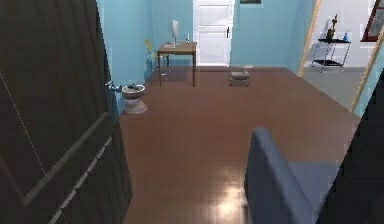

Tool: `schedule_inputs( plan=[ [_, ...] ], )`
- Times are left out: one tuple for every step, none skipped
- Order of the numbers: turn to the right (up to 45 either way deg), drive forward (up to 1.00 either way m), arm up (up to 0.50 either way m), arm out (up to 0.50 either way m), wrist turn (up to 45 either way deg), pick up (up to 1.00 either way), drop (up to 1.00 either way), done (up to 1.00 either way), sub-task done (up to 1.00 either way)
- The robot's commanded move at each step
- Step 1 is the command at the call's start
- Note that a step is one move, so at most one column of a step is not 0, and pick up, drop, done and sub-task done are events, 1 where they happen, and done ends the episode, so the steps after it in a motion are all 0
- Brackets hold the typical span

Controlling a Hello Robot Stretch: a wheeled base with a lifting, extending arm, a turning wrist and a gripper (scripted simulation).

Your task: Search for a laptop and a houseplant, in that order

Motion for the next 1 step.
schedule_inputs(
  plan=[
    [3.0,0.0,0.0,0.0,0.0,0.0,0.0,0.0,0.0]
  ],
)
